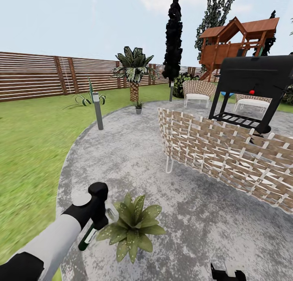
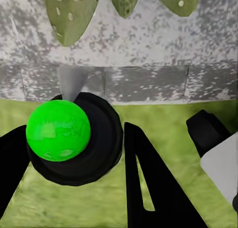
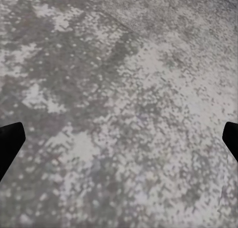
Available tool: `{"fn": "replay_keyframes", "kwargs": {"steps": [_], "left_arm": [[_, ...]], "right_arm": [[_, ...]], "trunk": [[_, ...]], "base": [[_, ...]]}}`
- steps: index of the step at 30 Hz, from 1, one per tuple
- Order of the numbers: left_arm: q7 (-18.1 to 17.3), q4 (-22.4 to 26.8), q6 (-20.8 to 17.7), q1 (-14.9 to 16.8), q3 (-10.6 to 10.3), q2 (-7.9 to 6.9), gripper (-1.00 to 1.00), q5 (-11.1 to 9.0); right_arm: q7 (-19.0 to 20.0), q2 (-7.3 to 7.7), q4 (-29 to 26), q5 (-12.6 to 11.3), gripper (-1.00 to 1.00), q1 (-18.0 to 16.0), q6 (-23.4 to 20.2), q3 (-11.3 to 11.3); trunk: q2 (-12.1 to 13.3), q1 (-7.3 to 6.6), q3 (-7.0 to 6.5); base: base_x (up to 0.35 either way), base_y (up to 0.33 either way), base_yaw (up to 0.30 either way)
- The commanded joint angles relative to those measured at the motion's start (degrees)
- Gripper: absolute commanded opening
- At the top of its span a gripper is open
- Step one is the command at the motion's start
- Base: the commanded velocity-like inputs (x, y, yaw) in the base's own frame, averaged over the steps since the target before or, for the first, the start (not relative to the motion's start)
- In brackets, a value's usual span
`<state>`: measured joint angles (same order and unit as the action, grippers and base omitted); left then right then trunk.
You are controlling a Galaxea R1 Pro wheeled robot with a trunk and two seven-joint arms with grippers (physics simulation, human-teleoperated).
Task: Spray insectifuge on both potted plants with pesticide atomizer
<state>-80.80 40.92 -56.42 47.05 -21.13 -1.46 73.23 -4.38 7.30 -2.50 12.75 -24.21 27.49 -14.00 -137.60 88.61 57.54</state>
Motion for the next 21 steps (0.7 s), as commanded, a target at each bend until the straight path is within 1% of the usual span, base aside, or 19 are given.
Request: {"fn": "replay_keyframes", "kwargs": {"steps": [1,6,8,9,11,12,14,18,20,21], "left_arm": [[-0.5,0.1,-0.6,0.2,-0.2,0.07,-1.0,0.6],[-0.3,0.1,-0.6,0.4,-0.3,0.11,-1.0,0.9],[0.6,0.1,-0.6,0.4,-0.3,0.3,-1.0,1.2],[1.3,0.1,-0.7,0.3,-0.2,0.74,-1.0,1.3],[3.3,0.1,-0.9,0.4,-0.4,2.85,-1.0,1.4],[3.8,0.3,-1.0,0.6,-0.4,3.55,-1.0,1.4],[4.2,1.3,-1.0,1.0,-0.3,4.12,-1.0,1.4],[4.3,1.8,-1.0,1.1,-0.2,3.4,-1.0,1.5],[4.3,1.8,-1.0,0.6,-0.2,2.11,-1.0,2.2],[4.3,1.8,-1.0,0.5,-0.2,1.7,-1.0,2.5]], "right_arm": [[-0.3,0.0,0.1,0.6,1.0,0.0,0.2,-0.3],[-0.3,-0.06,0.1,0.6,1.0,0.0,0.2,-0.3],[-0.3,-0.05,0.1,0.6,1.0,0.0,0.2,-0.3],[-0.3,-0.06,0.1,0.6,1.0,0.0,0.2,-0.3],[-0.3,-0.03,0.1,0.6,1.0,0.0,0.2,-0.3],[-0.3,-0.03,0.1,0.6,1.0,0.0,0.2,-0.3],[-0.3,-0.05,0.1,0.6,1.0,0.0,0.2,-0.3],[-0.3,-0.05,0.1,0.6,1.0,0.0,0.2,-0.3],[-0.3,-0.06,0.1,0.6,1.0,0.0,0.2,-0.3],[-0.3,-0.06,0.1,0.6,1.0,0.0,0.2,-0.3]], "trunk": [[0.0,-0.01,0.06],[0.0,-0.01,0.06],[0.0,-0.01,0.06],[0.0,-0.01,0.06],[0.0,-0.01,0.06],[0.0,-0.01,0.06],[0.0,-0.01,0.06],[0.0,-0.01,0.06],[0.0,-0.01,0.06],[0.0,-0.01,0.06]], "base": [[0.0,0.0,0.0],[0.0,0.0,0.0],[0.0,0.0,0.0],[0.0,0.0,0.0],[0.0,0.0,0.0],[0.0,0.0,0.0],[0.0,0.0,0.0],[0.0,0.0,0.0],[0.0,0.0,0.0],[0.0,0.0,0.0]]}}
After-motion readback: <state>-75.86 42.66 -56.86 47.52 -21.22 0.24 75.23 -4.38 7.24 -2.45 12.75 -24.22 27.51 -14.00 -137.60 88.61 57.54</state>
